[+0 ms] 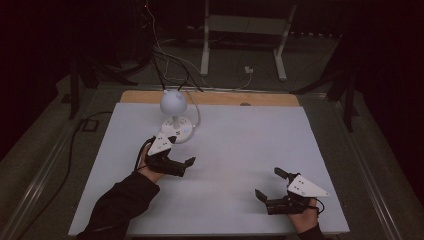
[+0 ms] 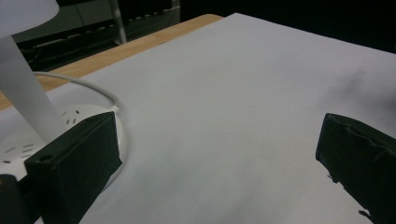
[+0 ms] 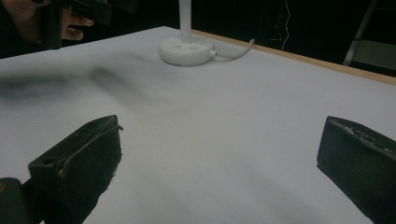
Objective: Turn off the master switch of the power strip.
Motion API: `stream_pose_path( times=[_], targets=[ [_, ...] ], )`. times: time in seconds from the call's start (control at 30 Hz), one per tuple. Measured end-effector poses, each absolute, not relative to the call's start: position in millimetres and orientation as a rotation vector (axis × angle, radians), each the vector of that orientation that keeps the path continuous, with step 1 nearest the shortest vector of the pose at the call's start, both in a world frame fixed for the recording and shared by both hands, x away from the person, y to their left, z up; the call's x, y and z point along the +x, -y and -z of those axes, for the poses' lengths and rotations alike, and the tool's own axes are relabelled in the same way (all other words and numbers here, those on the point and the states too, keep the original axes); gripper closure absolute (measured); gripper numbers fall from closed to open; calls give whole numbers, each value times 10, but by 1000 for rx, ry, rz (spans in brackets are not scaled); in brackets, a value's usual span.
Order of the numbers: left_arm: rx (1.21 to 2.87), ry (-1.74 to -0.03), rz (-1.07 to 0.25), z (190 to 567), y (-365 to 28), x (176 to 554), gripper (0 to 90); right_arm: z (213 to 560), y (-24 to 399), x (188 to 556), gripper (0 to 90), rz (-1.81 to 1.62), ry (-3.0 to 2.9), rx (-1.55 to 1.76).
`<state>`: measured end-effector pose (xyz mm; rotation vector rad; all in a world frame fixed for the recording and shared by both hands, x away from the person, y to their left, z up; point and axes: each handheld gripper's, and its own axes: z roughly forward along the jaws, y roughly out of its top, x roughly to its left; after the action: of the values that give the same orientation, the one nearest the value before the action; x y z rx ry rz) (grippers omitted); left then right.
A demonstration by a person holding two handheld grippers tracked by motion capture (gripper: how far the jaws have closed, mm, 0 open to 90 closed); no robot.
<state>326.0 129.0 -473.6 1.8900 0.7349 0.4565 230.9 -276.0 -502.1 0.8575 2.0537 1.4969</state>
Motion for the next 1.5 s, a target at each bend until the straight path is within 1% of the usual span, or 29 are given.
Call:
stream_pose_path(
  times=[0.37, 0.7, 1.03, 1.1, 1.23, 1.27, 1.43, 1.47, 1.5],
  targets=[
    [1853, -827, -505, 4765, -1254, 3416, 2, 5019, 2761, 2305, 0, -1501, -2054, 859],
    [1877, -848, -516, 4812, -1155, 3578, 2, 5026, 2756, 2307, 0, -1508, -2059, 862],
    [1880, -889, -572, 4855, -1090, 3719, 3, 5026, 2767, 2309, 0, -1516, -2057, 865],
    [1866, -913, -596, 4841, -1101, 3750, 21, 5026, 2768, 2311, 0, -1516, -2057, 866],
    [1873, -927, -584, 4833, -1108, 3813, 50, 5024, 2773, 2307, 0, -1517, -2056, 865],
    [1880, -924, -585, 4835, -1110, 3825, 74, 5023, 2775, 2307, 0, -1518, -2055, 866],
    [1923, -928, -585, 4862, -1081, 3882, 86, 5026, 2776, 2311, 0, -1522, -2054, 870],
    [1923, -926, -584, 4868, -1086, 3891, 110, 5025, 2775, 2311, 0, -1520, -2055, 869],
    [1924, -939, -585, 4875, -1087, 3903, 110, 5025, 2775, 2311, 0, -1522, -2055, 870]
  ],
)
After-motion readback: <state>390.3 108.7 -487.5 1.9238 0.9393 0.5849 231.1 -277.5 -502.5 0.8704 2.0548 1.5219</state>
